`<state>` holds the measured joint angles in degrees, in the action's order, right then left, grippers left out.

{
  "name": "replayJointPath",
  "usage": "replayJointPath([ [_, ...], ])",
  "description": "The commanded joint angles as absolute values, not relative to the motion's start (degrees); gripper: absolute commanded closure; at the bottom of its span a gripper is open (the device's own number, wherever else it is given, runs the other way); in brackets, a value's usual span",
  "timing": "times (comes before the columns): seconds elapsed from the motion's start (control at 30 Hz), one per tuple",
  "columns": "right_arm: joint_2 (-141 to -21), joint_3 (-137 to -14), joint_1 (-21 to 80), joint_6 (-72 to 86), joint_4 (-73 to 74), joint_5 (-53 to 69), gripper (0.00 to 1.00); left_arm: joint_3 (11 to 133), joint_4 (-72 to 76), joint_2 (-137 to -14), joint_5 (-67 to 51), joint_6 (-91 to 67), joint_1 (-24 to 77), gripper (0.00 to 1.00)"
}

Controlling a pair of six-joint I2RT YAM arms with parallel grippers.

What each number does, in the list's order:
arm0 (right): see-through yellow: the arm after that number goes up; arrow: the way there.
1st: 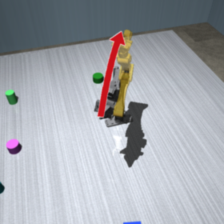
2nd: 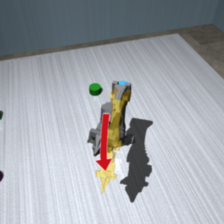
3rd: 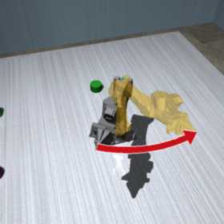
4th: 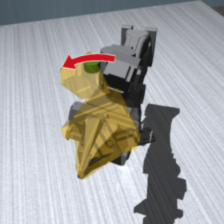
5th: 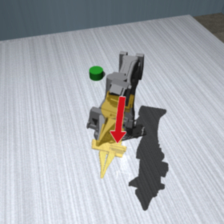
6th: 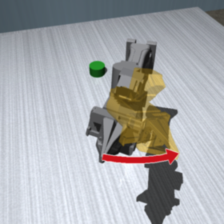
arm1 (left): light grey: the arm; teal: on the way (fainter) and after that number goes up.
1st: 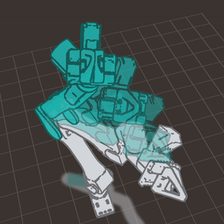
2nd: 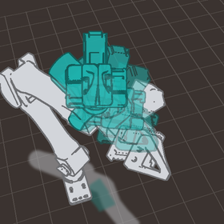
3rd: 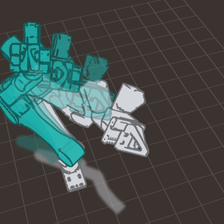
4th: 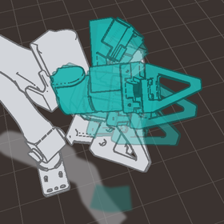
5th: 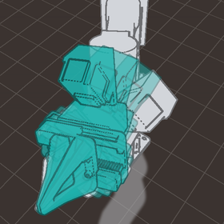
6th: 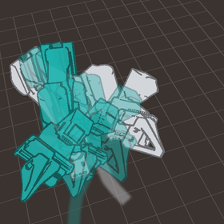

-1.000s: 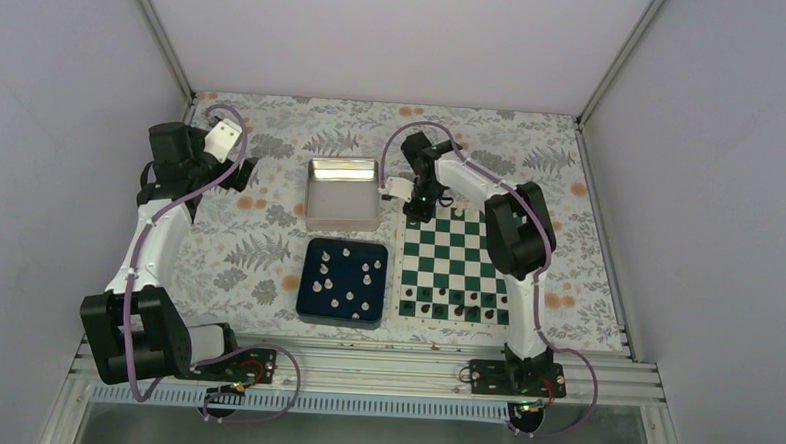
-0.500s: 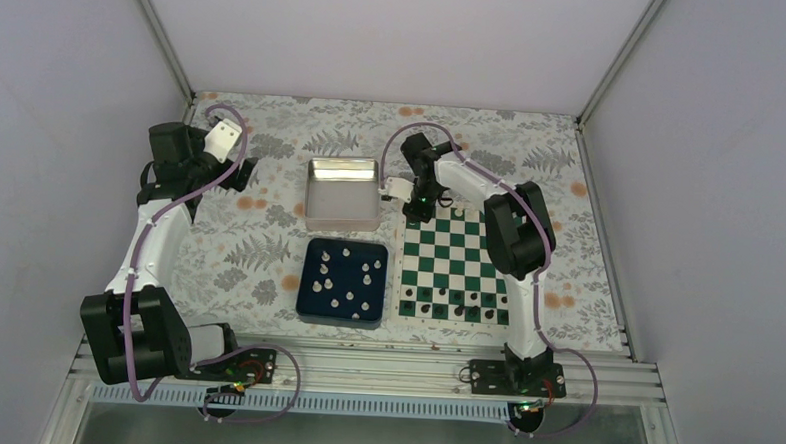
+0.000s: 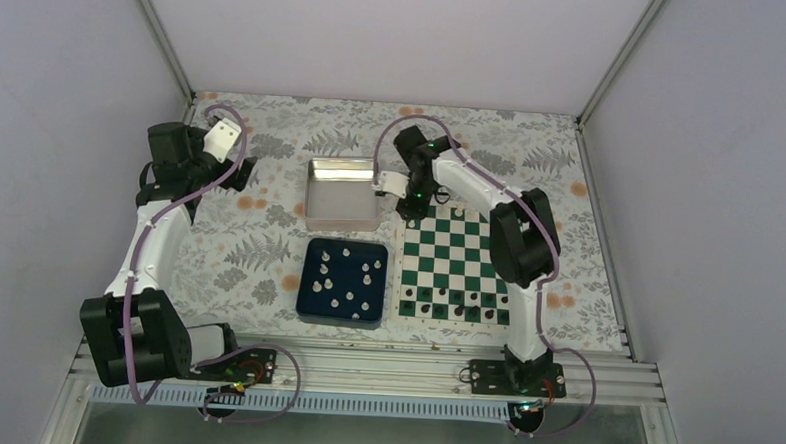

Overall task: Set up the chess pieces on the board
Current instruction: Place the chess piece on the chessboard, then pick up the chess piece from the storage box.

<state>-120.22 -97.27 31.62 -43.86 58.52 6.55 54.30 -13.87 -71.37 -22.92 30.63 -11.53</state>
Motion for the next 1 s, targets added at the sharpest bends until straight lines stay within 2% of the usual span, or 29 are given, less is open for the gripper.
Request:
replayJointPath([
  [0.0,-114.3,-101.9,39.1,-42.1,61.2,4.1,0.63,54.4,-13.0,-69.8,-23.3,30.1,-12.0,0.0],
  [0.37,-117.0,-102.8,57.4,-40.1,62.9,4.7,0.62,53.9,-13.0,-69.3,-23.0,30.2,-12.1,0.0],
  [0.97,-125.6,-102.0,63.5,-40.5,59.9,9.0,0.64,52.3,-12.3,-68.9,-23.1,30.7,-13.0,0.0],
])
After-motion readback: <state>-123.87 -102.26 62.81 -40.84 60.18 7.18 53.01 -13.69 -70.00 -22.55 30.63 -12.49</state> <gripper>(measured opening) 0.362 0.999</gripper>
